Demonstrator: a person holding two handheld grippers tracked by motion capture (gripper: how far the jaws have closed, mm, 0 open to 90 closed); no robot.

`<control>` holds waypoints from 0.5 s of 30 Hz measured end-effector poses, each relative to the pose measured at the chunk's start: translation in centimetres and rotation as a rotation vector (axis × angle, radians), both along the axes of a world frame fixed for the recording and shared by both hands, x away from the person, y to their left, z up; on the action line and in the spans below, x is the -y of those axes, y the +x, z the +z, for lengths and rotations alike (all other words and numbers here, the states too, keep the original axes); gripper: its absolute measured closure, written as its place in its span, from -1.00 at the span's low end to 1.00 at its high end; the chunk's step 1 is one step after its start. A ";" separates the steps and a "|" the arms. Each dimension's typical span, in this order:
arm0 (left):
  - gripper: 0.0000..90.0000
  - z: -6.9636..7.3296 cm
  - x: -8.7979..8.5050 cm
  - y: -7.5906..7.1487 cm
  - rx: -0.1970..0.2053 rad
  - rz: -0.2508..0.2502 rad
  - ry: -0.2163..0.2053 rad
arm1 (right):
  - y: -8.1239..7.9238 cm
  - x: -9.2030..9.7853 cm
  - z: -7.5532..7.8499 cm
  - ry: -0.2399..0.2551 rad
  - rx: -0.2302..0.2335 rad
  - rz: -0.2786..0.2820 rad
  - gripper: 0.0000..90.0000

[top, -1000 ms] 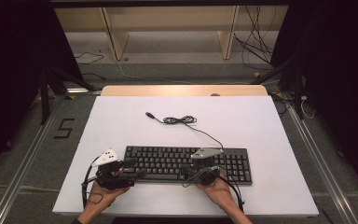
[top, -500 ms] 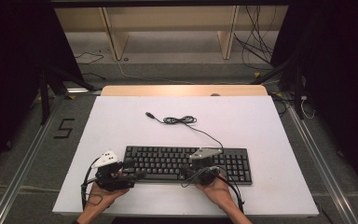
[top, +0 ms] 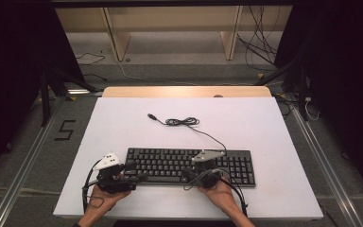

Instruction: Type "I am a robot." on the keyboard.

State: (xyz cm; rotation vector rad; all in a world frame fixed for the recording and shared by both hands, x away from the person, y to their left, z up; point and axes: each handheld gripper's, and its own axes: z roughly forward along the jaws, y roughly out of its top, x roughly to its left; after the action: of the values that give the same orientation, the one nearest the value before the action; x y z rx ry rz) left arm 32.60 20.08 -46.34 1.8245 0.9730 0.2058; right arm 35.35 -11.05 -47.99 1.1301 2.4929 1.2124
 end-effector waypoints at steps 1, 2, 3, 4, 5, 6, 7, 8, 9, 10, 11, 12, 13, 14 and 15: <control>-0.34 0.0 0.0 0.0 0.001 0.001 0.001 | 0.0 0.1 0.1 0.012 0.000 0.004 0.96; -0.34 0.0 0.0 0.0 -0.001 0.002 -0.003 | -0.1 0.2 0.3 0.018 0.004 0.006 0.95; -0.34 0.0 0.0 0.0 -0.001 0.002 -0.003 | -0.1 0.3 0.4 0.026 0.010 0.008 0.94; -0.34 0.0 0.0 0.0 -0.001 0.002 -0.003 | -0.2 0.5 0.6 0.037 0.014 0.007 0.93; -0.34 0.0 0.0 0.0 -0.001 0.002 -0.003 | -0.2 0.7 0.7 0.044 0.014 0.006 0.91; -0.34 0.0 0.0 0.0 -0.001 0.003 -0.002 | -0.3 0.9 0.9 0.051 0.016 0.001 0.87; -0.34 0.0 -0.1 0.0 0.000 0.002 -0.001 | -0.3 1.0 1.0 0.054 0.019 0.000 0.85; -0.35 0.0 -0.1 0.0 -0.001 0.002 -0.001 | -0.3 1.2 1.1 0.063 0.019 -0.004 0.82; -0.35 0.0 0.0 0.0 -0.002 0.003 -0.002 | -0.3 1.4 1.2 0.070 0.021 -0.006 0.77; -0.35 0.0 -0.1 0.0 -0.002 0.002 -0.001 | -0.3 1.6 1.3 0.075 0.021 -0.011 0.72; -0.35 0.0 0.0 0.0 -0.002 0.002 -0.002 | -0.3 1.8 1.4 0.078 0.021 -0.013 0.71; -0.35 0.0 0.0 0.0 -0.001 0.001 -0.002 | -0.3 1.9 1.4 0.082 0.024 -0.013 0.69; -0.35 0.0 0.0 0.0 -0.001 -0.001 -0.001 | -0.4 2.1 1.5 0.086 0.025 -0.010 0.66; -0.35 0.0 0.0 0.0 -0.001 0.000 -0.002 | -0.4 2.2 1.6 0.092 0.027 -0.010 0.62; -0.35 0.0 0.0 0.0 -0.002 0.000 -0.002 | -0.5 2.3 1.7 0.095 0.023 -0.013 0.59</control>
State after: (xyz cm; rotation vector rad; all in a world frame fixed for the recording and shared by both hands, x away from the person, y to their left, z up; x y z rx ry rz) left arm 32.64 20.10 -46.32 1.8228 0.9747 0.2027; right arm 34.88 -13.33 -46.33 1.1452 2.4307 1.3449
